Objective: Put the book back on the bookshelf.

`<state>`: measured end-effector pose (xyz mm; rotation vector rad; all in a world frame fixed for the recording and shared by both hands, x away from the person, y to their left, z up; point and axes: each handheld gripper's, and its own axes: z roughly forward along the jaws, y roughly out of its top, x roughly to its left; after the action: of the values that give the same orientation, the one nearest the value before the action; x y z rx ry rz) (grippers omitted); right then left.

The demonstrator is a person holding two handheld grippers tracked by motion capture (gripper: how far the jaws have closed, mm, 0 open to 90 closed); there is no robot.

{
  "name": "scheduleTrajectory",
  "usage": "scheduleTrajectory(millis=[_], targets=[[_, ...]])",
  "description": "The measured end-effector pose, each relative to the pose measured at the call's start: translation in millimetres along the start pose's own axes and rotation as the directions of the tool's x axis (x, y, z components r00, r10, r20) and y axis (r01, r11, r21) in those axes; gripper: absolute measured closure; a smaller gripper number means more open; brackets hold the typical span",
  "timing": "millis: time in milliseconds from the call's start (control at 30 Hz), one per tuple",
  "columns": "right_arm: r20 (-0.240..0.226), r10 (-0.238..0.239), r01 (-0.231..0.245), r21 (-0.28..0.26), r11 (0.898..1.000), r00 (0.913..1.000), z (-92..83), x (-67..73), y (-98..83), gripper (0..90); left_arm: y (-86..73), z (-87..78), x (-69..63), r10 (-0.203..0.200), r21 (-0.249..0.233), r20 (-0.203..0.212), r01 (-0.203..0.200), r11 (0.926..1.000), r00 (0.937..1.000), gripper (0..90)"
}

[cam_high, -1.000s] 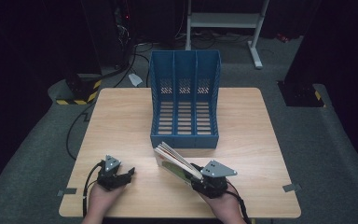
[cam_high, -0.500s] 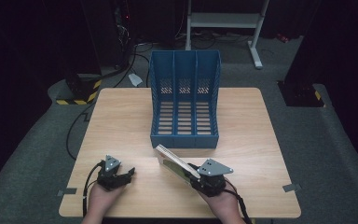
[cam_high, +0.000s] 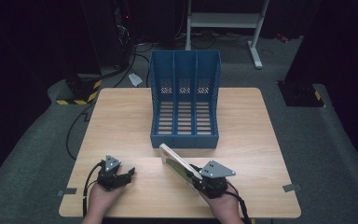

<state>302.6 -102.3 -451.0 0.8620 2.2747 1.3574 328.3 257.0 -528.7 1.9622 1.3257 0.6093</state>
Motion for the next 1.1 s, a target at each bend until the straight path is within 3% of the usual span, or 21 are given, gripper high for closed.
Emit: scheduleTrajectory(millis=[1100], targets=[[-0.004,0.003,-0.003,-0.052,0.999,1.0,-18.9,-1.3,9.5,75.7,0.7,0.7,0.4,0.003,0.001,0.004,-0.003,1.0,1.0,29.6]])
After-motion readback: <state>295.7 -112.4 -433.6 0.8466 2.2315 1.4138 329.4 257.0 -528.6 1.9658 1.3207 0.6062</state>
